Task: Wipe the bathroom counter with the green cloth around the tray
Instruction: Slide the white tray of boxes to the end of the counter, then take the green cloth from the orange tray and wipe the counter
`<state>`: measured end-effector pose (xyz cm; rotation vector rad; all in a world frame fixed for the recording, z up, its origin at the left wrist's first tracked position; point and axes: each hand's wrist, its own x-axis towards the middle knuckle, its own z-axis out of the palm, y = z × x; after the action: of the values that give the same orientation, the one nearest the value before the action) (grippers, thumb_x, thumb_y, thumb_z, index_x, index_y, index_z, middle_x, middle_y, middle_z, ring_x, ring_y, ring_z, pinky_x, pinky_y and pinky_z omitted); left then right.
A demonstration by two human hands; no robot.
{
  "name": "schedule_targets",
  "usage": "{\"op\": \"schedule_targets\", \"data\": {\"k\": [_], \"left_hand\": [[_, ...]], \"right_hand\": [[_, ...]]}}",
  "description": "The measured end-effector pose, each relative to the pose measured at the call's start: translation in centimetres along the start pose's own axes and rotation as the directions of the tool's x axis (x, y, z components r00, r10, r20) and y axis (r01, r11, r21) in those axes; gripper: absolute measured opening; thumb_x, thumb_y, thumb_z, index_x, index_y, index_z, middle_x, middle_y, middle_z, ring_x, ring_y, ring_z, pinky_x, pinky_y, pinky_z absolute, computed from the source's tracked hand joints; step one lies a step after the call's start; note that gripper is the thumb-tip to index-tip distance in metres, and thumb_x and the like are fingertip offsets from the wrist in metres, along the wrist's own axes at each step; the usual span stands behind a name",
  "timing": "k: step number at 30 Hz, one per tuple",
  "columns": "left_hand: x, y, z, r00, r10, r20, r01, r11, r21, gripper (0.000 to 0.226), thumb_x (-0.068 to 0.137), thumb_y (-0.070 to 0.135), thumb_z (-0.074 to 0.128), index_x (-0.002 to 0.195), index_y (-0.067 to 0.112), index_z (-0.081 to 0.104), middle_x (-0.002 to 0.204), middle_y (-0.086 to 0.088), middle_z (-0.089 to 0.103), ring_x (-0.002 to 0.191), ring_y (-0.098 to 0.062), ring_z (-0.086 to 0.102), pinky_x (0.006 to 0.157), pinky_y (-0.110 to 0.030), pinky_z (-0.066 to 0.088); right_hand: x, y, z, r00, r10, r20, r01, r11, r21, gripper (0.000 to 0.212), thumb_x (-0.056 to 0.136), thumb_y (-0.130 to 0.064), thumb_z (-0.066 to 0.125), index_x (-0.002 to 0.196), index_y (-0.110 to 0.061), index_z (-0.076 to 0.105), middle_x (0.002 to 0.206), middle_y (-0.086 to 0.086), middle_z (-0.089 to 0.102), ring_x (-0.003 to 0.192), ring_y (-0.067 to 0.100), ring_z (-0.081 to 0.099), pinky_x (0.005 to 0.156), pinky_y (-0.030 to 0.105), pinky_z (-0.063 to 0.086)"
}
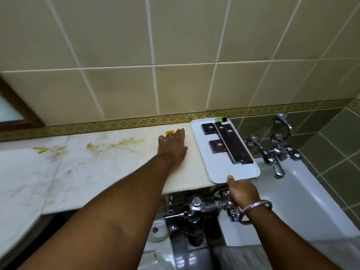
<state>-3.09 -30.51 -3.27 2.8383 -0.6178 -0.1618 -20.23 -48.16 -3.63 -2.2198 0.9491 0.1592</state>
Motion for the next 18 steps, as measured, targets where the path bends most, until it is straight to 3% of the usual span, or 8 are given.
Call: {"op": "schedule_targets", "data": {"k": [3,5,9,13,15,18], "left_hand": [[-5.2,-3.9,-2.3,0.994,-0.100,-0.043,0.101,0.995,0.013,0.068,0.099,0.028,0.044,0.156,0.016,0.010,0.164,-0.003,0.015,0.145,-0.026,0.022,0.112,-0.048,0.015],[-9.5,-7.8,-3.8,0.979,-0.192,-0.073,0.193,0.981,0.005,0.069,0.098,0.027,0.044,0.156,0.018,0.008,0.164,-0.003,0.013,0.145,-0.024,0.020,0.113,-0.048,0.015],[-20.5,-17.9,-7.3,0.928,-0.361,-0.087,0.368,0.927,0.079,0.071,0.098,0.031,0.044,0.156,0.020,0.004,0.164,-0.001,0.012,0.146,-0.023,0.019,0.113,-0.046,0.015],[-33.1,-28.1,-11.2,0.832,-0.546,-0.097,0.553,0.830,0.068,0.073,0.095,0.030,0.049,0.156,0.021,0.011,0.163,-0.001,0.019,0.145,-0.024,0.023,0.113,-0.048,0.018],[-38.5,-32.1,-12.8,0.786,-0.612,-0.091,0.615,0.788,0.011,0.065,0.094,0.030,0.047,0.153,0.022,0.022,0.158,-0.002,0.031,0.141,-0.027,0.031,0.112,-0.051,0.025],[-48.0,-38.6,-14.2,0.672,-0.739,-0.051,0.740,0.669,0.064,0.056,0.094,0.035,0.045,0.147,0.020,0.038,0.150,-0.007,0.044,0.135,-0.028,0.042,0.110,-0.049,0.033]], "right_hand": [[-3.3,-3.7,1.4,0.956,-0.292,-0.018,0.291,0.955,-0.051,0.044,0.094,-0.044,0.046,0.062,-0.013,0.050,0.063,0.003,0.057,0.071,0.031,0.058,0.059,0.032,0.033],[-6.1,-7.2,3.2,0.880,-0.474,0.036,0.475,0.880,-0.032,0.029,0.090,-0.043,0.054,0.075,-0.019,0.053,0.066,-0.003,0.059,0.068,0.023,0.058,0.057,0.032,0.038],[-12.7,-15.1,8.6,0.605,-0.768,0.210,0.790,0.612,-0.036,0.024,0.089,-0.040,0.058,0.105,-0.022,0.057,0.091,-0.005,0.064,0.080,0.015,0.061,0.070,0.034,0.049],[-21.2,-22.6,17.0,0.286,-0.877,0.385,0.940,0.335,0.064,0.028,0.089,-0.036,0.059,0.113,-0.021,0.059,0.105,-0.003,0.067,0.093,0.017,0.063,0.075,0.033,0.048],[-25.3,-25.5,21.0,0.173,-0.874,0.454,0.955,0.262,0.139,0.029,0.090,-0.033,0.059,0.116,-0.020,0.059,0.111,-0.001,0.068,0.099,0.021,0.063,0.083,0.037,0.049],[-32.5,-29.2,28.3,-0.003,-0.836,0.549,0.970,0.132,0.206,0.033,0.091,-0.032,0.056,0.120,-0.018,0.058,0.118,0.002,0.067,0.107,0.025,0.061,0.089,0.040,0.047]]}}
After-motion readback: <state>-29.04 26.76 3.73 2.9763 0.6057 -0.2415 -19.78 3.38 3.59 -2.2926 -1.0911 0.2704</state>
